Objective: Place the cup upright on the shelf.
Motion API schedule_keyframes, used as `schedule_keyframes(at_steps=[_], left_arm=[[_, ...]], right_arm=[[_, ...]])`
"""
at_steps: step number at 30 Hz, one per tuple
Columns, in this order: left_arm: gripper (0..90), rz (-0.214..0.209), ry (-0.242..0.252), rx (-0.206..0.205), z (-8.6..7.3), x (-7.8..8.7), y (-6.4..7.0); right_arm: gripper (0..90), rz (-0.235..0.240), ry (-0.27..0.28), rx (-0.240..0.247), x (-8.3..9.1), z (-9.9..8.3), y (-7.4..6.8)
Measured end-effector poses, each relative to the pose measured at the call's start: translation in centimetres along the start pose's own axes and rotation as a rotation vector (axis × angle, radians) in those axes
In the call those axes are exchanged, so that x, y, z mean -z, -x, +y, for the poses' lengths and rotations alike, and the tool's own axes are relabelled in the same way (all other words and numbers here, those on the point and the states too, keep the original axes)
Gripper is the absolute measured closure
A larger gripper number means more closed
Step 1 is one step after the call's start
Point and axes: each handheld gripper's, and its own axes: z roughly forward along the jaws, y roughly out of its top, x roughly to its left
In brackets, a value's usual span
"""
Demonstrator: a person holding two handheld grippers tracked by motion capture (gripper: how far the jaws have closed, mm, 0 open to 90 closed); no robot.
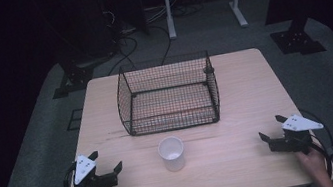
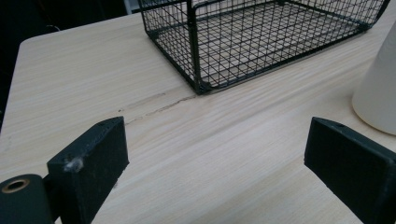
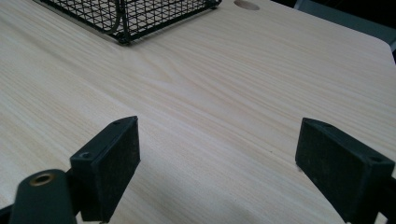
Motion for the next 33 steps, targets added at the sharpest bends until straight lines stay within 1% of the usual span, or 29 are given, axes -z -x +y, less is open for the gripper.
schedule_keyframes(at_steps=[3, 5, 7, 8, 9, 12, 15, 17, 18, 21, 24, 25, 26, 27, 28, 29, 30, 31, 32, 33], left_arm=[[5.5, -0.019, -0.005, -0.009, 0.1, -0.1, 0.3], [5.5, -0.021, -0.011, -0.023, 0.2, -0.2, 0.5], [5.4, -0.027, -0.014, -0.024, 0.2, -0.3, 0.6], [5.4, -0.034, -0.013, -0.026, 0.3, -0.3, 0.7], [5.2, -0.046, -0.016, -0.035, 0.4, -0.5, 1.0], [3.6, -0.064, -0.023, -0.057, 0.5, -0.7, 1.4], [2.9, -0.081, -0.025, -0.066, 0.6, -0.9, 1.8], [2.6, -0.085, -0.028, -0.071, 0.7, -1.0, 1.9], [2.6, -0.099, -0.034, -0.078, 0.7, -1.0, 2.0], [2.1, -0.107, -0.033, -0.082, 0.8, -1.1, 2.1], [2.1, -0.121, -0.037, -0.101, 1.1, -1.2, 2.6], [2.1, -0.121, -0.037, -0.101, 1.1, -1.2, 2.6], [2.1, -0.130, -0.040, -0.114, 1.2, -1.2, 2.8], [2.1, -0.130, -0.040, -0.114, 1.2, -1.2, 2.8], [2.1, -0.143, -0.048, -0.132, 1.3, -1.1, 3.0], [2.1, -0.143, -0.048, -0.132, 1.3, -1.1, 3.0], [2.1, -0.161, -0.049, -0.132, 1.4, -1.1, 3.1], [2.1, -0.161, -0.049, -0.132, 1.4, -1.1, 3.1], [2.1, -0.176, -0.049, -0.139, 1.5, -1.1, 3.3], [2.1, -0.176, -0.049, -0.139, 1.5, -1.1, 3.3]], right_arm=[[13.1, 0.001, 0.000, -0.004, 0.0, 0.0, 0.0], [13.1, 0.001, 0.000, 0.001, 0.0, 0.0, 0.0], [13.1, 0.000, 0.000, 0.000, 0.0, 0.0, 0.0], [13.1, -0.001, 0.001, -0.005, 0.0, 0.0, 0.0], [13.1, -0.003, 0.002, -0.006, 0.0, 0.0, 0.0], [13.1, -0.003, 0.001, -0.006, 0.0, 0.0, 0.0], [13.1, -0.004, -0.001, -0.004, 0.0, 0.0, 0.0], [13.1, -0.005, -0.002, -0.004, 0.0, 0.0, 0.0], [13.1, -0.007, -0.001, -0.007, 0.0, 0.0, 0.0], [13.1, -0.005, -0.002, -0.004, 0.0, 0.0, 0.0], [13.1, -0.007, 0.000, -0.008, 0.0, 0.0, 0.0], [13.1, -0.007, 0.000, -0.008, 0.0, 0.0, 0.0], [13.1, -0.010, -0.002, -0.009, 0.0, 0.0, 0.1], [13.1, -0.010, -0.002, -0.009, 0.0, 0.0, 0.1], [13.1, -0.012, 0.000, -0.012, 0.0, 0.0, 0.1], [13.1, -0.012, 0.000, -0.012, 0.0, 0.0, 0.1], [13.1, -0.012, -0.001, -0.011, 0.0, 0.0, 0.1], [13.1, -0.012, -0.001, -0.011, 0.0, 0.0, 0.1], [13.1, -0.012, -0.002, -0.010, 0.0, 0.0, 0.1], [13.1, -0.012, -0.002, -0.010, 0.0, 0.0, 0.1]])
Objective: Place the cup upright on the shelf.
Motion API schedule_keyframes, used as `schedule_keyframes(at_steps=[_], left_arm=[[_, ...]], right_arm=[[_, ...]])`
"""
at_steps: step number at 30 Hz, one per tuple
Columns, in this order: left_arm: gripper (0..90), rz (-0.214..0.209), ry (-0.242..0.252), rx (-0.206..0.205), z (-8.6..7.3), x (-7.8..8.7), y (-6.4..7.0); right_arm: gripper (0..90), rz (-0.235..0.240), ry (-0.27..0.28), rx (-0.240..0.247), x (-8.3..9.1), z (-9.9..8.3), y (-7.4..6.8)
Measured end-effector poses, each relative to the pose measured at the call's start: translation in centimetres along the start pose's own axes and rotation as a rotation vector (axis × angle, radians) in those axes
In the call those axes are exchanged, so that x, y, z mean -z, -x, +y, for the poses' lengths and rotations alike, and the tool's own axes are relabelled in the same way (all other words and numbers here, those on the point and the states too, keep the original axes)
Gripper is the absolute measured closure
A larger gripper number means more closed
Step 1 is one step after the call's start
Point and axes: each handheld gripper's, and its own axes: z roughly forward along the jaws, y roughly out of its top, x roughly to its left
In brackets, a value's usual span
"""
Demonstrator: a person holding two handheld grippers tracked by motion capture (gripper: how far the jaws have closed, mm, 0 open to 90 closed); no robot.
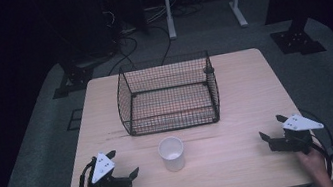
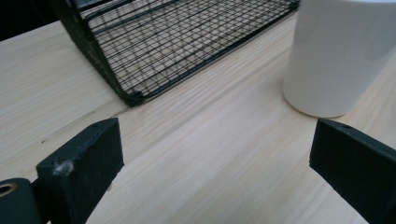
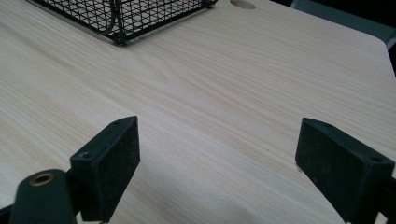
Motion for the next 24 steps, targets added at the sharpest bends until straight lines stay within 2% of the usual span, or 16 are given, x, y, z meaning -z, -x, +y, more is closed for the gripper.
schedule_keyframes(at_steps=[6, 8, 12, 13, 18, 19, 20, 21, 24], left_arm=[[2.1, -0.059, -0.006, -0.029, 0.9, -0.3, 0.5], [2.1, -0.070, -0.012, -0.051, 1.2, -0.3, 0.9], [2.1, -0.092, -0.016, -0.052, 1.3, -0.2, 0.9], [2.1, -0.098, -0.031, -0.063, 1.4, -0.3, 1.1], [2.1, -0.121, -0.039, -0.085, 1.7, -0.3, 1.6], [2.1, -0.140, -0.041, -0.094, 2.0, -0.4, 1.9], [2.1, -0.140, -0.041, -0.094, 2.0, -0.4, 1.9], [2.1, -0.160, -0.043, -0.111, 2.4, -0.4, 2.3], [2.1, -0.185, -0.045, -0.130, 3.1, -0.4, 2.8]], right_arm=[[13.1, 0.000, -0.001, 0.001, 0.0, 0.0, 0.0], [13.1, 0.001, -0.003, 0.001, 0.0, 0.0, 0.0], [13.1, 0.001, -0.002, 0.001, 0.0, 0.0, 0.0], [13.1, 0.001, -0.003, 0.004, 0.0, 0.0, 0.0], [13.1, 0.002, -0.004, 0.005, 0.0, 0.0, -0.1], [13.1, 0.000, -0.004, 0.005, 0.0, 0.0, -0.1], [13.1, 0.000, -0.003, 0.005, 0.0, 0.0, -0.1], [13.1, 0.001, -0.004, 0.005, 0.0, 0.0, -0.1], [13.1, 0.000, -0.005, 0.007, 0.0, 0.0, -0.1]])
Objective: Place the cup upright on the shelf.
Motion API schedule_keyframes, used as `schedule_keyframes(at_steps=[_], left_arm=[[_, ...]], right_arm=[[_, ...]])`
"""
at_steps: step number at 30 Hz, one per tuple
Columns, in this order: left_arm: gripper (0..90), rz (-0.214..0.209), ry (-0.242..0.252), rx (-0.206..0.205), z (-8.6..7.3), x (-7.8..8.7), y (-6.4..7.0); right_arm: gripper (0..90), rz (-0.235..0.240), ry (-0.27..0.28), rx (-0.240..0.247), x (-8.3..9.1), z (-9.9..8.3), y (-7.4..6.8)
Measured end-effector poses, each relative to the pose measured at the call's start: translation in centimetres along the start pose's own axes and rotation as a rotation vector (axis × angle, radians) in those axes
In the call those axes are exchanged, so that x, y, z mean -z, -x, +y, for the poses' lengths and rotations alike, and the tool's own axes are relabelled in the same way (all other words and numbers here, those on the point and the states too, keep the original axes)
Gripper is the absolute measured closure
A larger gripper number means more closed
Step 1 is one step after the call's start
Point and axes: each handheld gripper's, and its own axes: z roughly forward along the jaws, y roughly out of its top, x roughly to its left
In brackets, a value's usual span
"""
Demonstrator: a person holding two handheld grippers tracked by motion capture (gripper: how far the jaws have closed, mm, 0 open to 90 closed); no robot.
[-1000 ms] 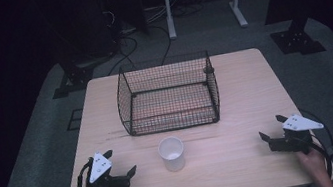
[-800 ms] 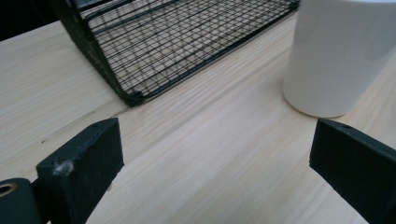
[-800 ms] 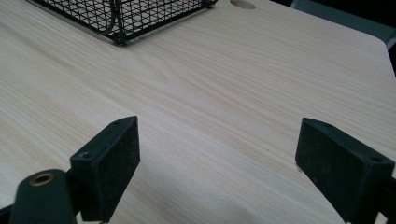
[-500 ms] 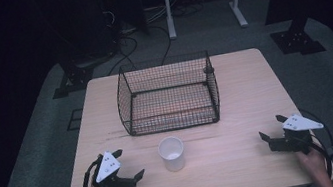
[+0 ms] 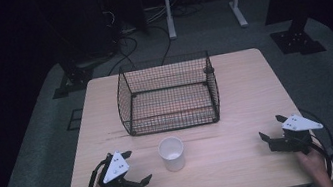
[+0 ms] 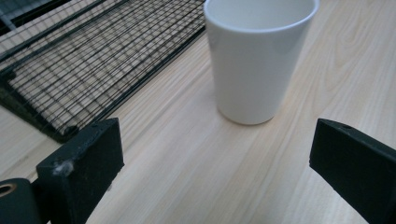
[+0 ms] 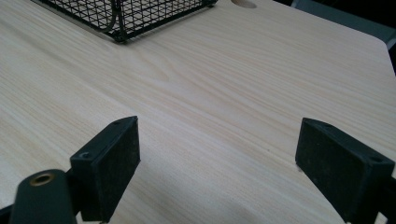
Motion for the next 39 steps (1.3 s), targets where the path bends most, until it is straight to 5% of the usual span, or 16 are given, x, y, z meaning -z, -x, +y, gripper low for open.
schedule_keyframes(at_steps=[14, 39], left_arm=[[2.1, -0.067, -0.057, -0.062, 2.1, -1.4, 1.1], [2.1, -0.116, -0.175, -0.083, 5.0, -4.6, 1.2]], right_arm=[[13.1, 0.001, 0.000, 0.009, 0.0, 0.0, -0.1], [13.1, 0.005, -0.003, 0.017, 0.0, 0.0, -0.1]])
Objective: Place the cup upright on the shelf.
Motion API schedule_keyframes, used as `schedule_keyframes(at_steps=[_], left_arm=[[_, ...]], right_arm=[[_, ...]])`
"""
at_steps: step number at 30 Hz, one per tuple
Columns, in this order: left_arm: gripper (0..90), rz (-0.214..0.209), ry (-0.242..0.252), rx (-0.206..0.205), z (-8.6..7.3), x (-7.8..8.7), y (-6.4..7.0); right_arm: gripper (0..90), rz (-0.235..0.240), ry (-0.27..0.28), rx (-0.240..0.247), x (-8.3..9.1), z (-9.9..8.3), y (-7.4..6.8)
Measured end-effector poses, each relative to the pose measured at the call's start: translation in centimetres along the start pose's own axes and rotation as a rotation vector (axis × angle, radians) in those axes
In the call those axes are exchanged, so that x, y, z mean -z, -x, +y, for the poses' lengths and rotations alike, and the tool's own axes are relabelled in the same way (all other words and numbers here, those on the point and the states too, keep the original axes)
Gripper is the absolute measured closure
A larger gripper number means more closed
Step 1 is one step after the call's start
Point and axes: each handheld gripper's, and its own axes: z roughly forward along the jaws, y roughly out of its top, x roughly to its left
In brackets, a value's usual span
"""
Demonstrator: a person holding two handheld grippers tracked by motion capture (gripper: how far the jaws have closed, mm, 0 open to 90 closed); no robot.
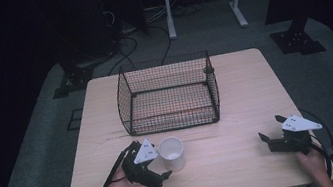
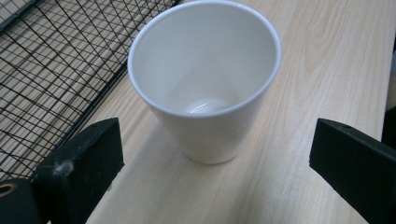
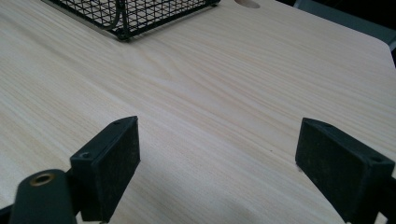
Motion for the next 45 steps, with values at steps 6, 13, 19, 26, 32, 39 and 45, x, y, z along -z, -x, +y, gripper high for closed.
schedule_keyframes(at_steps=[6, 13, 19, 26, 32, 39, 45], left_arm=[[2.2, -0.012, -0.027, 0.009, 0.4, -1.0, -0.3], [3.8, -0.029, -0.037, 0.017, 1.0, -1.8, -0.6], [5.1, -0.044, -0.050, 0.017, 1.6, -2.5, -0.7], [9.3, -0.072, -0.067, 0.042, 2.0, -3.3, -1.1], [14.1, -0.080, -0.075, 0.060, 2.1, -3.6, -1.5], [20.9, -0.083, -0.080, 0.053, 2.1, -3.7, -1.4], [21.2, -0.087, -0.063, 0.049, 2.2, -3.5, -1.3]], right_arm=[[13.1, 0.001, -0.001, 0.002, 0.0, 0.0, 0.0], [13.1, 0.002, -0.002, 0.005, 0.0, 0.0, 0.0], [13.1, 0.003, -0.002, 0.005, 0.0, 0.0, 0.0], [13.1, 0.006, -0.002, 0.007, 0.0, 0.0, 0.0], [13.1, 0.007, -0.003, 0.008, 0.0, 0.0, -0.1], [13.1, 0.007, -0.002, 0.009, 0.0, 0.0, -0.1], [13.1, 0.004, -0.003, 0.010, 0.0, 0.0, -0.1]])
